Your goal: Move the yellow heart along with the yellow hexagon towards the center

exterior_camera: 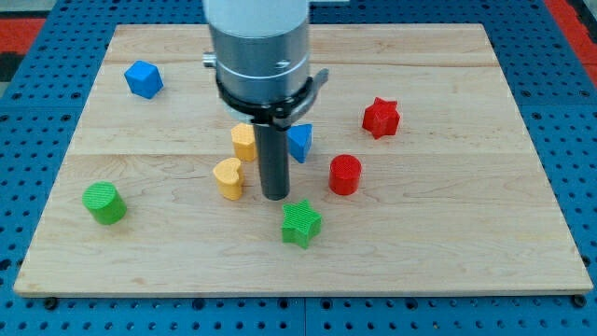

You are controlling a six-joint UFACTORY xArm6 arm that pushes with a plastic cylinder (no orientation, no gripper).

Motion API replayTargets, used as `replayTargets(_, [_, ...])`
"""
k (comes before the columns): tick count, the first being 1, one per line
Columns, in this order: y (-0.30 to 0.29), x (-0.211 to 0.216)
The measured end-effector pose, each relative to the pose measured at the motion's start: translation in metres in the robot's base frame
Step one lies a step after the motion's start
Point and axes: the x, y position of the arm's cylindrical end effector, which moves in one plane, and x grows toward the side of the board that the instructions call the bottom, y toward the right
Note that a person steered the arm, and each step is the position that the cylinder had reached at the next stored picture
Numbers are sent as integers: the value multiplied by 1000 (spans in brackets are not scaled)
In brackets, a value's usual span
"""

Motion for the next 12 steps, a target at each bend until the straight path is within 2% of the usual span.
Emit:
replayTargets(4, [31,22])
replayTargets(5, [29,-5])
replayTargets(6, [3,-10])
replayTargets(8, [-54,44])
replayTargets(9, [-70,6])
replayTargets(10, [-61,-43])
replayTargets(11, [-73,-51])
replayTargets(12, [-133,-51])
